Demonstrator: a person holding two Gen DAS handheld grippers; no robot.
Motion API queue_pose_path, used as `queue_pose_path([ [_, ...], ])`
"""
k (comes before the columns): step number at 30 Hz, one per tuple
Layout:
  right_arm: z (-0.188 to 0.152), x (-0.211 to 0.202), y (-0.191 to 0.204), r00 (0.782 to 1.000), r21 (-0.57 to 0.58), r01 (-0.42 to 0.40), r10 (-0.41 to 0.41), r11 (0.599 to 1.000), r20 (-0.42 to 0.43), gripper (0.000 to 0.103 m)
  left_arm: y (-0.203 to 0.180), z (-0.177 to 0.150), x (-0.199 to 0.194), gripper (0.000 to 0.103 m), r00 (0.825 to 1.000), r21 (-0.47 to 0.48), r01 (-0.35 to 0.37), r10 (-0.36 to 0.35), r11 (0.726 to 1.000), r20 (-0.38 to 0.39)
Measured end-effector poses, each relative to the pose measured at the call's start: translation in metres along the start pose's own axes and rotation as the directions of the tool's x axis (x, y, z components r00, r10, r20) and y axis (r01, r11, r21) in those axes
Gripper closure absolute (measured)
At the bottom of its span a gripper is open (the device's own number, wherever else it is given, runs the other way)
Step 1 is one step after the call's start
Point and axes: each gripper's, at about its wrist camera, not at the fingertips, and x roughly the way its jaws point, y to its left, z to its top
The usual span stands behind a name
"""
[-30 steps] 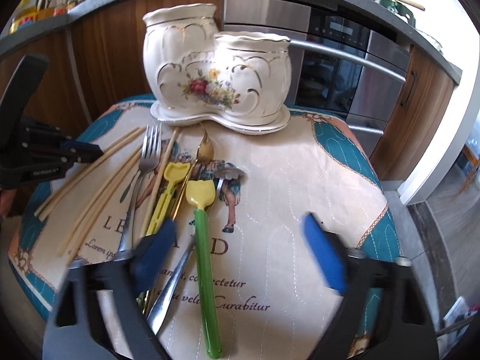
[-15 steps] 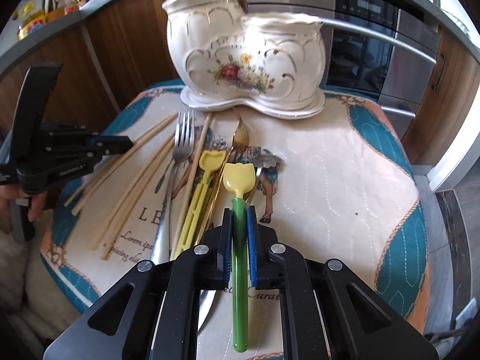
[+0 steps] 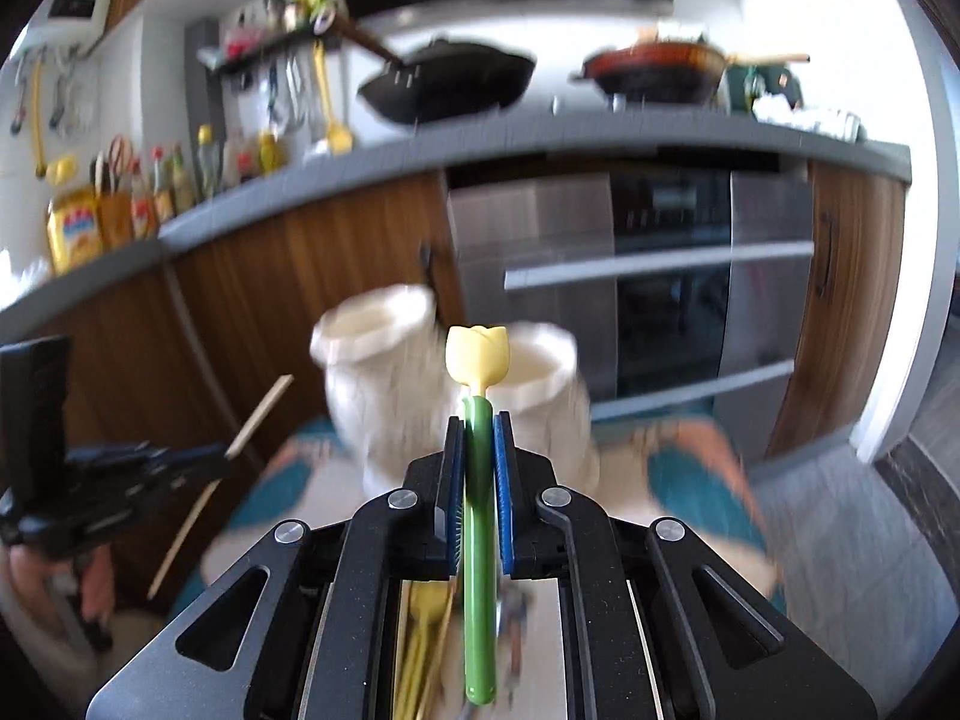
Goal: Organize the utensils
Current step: 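Lift the chopstick with the left tool while the right tool carries the spatula to the pot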
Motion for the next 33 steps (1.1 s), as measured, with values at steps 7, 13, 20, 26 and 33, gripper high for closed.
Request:
queue_pose_path([
  [7,0.051,0.041,-0.017,0.991,0.088,-0.047,0.035,0.995,0.132,0.092,-0.016,0.084,0.003,0.099,0.974,-0.021,0.038,-0.032,0.999,0.223],
  [13,0.064,0.080,-0.037,0.988,0.166,-0.069,0.044,0.984,0.150,0.092,-0.029,0.132,0.042,0.099,0.955,-0.012,0.030,-0.025,0.999,0.297],
  [20,0.060,0.106,-0.047,0.985,0.169,-0.025,-0.004,0.985,0.170,0.092,-0.028,0.143,0.081,0.099,0.929,-0.021,-0.047,0.052,0.999,0.366],
  [26,0.051,0.116,-0.042,0.991,0.123,-0.001,-0.015,0.992,0.130,0.092,-0.022,0.130,0.087,0.099,0.913,-0.037,-0.088,0.095,0.995,0.398],
  [33,0.035,0.097,-0.038,0.995,0.093,-0.004,-0.005,0.996,0.096,0.092,-0.013,0.101,0.066,0.099,0.943,-0.015,-0.087,0.088,0.996,0.322],
])
